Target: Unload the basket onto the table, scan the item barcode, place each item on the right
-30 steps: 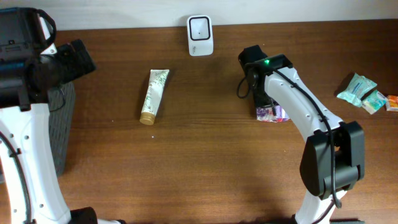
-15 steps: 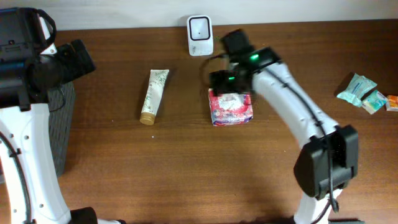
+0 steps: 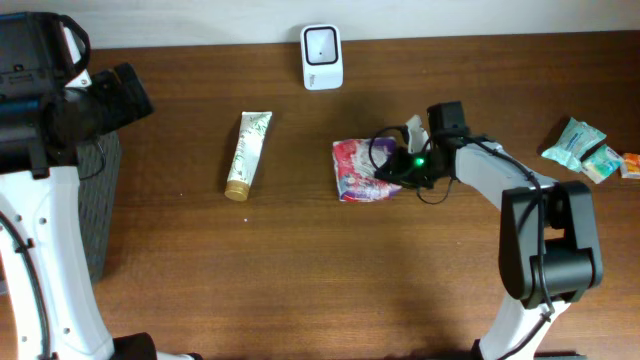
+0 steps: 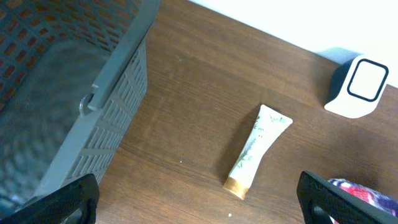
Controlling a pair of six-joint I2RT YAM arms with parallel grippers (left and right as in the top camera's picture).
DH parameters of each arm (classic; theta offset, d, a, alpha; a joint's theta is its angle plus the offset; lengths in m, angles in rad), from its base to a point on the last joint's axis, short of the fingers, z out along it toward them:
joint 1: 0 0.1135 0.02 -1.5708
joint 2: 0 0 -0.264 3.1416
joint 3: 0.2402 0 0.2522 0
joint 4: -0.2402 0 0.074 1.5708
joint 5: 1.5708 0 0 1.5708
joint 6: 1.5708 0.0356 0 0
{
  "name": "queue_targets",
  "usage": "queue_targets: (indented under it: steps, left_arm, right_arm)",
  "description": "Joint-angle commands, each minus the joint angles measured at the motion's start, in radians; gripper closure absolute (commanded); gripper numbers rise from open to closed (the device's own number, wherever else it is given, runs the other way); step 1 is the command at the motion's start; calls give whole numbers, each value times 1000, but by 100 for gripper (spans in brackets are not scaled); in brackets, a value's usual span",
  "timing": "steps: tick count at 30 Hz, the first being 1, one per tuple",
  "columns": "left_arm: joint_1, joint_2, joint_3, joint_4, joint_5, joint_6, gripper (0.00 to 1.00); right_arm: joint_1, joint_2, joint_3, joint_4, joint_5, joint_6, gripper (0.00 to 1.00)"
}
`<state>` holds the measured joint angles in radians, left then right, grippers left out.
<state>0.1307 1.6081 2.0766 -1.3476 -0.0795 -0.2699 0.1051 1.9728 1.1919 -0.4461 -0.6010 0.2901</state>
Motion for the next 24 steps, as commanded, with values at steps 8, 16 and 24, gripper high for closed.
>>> queue_targets:
  steps: [8, 16, 24]
  left_arm:
    - [3, -7, 4, -1, -4, -6, 1]
    - [3, -7, 4, -1, -4, -6, 1]
    - [3, -7, 4, -1, -4, -6, 1]
  right_arm:
    - [80, 20, 435, 438, 143, 468, 96]
    - [150, 414, 819, 461, 203, 523, 96]
    - [171, 456, 838, 436, 95, 511, 96]
